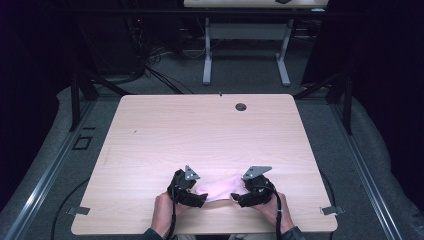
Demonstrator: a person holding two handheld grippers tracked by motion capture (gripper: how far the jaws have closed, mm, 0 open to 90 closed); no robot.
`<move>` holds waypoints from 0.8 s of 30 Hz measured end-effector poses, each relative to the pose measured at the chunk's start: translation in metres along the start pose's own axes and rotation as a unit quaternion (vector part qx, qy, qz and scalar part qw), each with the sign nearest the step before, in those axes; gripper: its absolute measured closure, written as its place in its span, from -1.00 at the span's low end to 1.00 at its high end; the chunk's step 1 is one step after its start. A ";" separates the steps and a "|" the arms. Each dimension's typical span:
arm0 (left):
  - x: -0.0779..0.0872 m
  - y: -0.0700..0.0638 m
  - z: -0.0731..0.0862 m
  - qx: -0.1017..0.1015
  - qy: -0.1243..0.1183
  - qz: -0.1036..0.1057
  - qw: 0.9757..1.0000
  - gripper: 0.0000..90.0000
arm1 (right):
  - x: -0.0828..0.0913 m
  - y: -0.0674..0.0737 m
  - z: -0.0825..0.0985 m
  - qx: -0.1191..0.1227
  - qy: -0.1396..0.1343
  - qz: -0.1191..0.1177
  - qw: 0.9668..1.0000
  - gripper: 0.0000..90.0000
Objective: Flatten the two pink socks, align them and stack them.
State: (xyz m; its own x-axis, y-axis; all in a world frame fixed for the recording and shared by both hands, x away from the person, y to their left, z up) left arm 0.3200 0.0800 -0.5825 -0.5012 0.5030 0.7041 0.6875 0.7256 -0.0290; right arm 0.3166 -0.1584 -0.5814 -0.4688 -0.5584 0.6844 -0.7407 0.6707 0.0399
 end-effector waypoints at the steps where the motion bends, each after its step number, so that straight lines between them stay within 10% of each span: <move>1: 0.005 0.003 0.000 -0.001 -0.005 -0.008 1.000 -0.66 | 0.004 -0.002 -0.001 -0.004 -0.007 0.005 1.000 -0.58; 9: 0.042 0.034 0.004 0.021 -0.033 -0.052 0.998 -0.93 | 0.035 -0.017 -0.006 -0.029 -0.046 0.029 0.998 -1.00; 24: 0.066 0.084 0.047 0.068 -0.031 -0.120 0.990 -1.00 | 0.073 -0.063 0.034 -0.086 -0.061 0.100 0.989 -1.00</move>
State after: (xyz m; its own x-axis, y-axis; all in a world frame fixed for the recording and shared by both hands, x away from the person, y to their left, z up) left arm 0.3200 0.1965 -0.5724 -0.6750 0.3337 0.6580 0.4696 0.8822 0.0345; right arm 0.3127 -0.2580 -0.5580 -0.6607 -0.4536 0.5981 -0.5386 0.8415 0.0432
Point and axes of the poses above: each handheld gripper's, and its own axes: x roughly backward along the jaws, z roughly out of its underside, y roughly to its left, the point moved 3 cm from there along -x, roughly forward along the jaws, and after that the axes turned 6 degrees about -y, right-handed, at the moved point
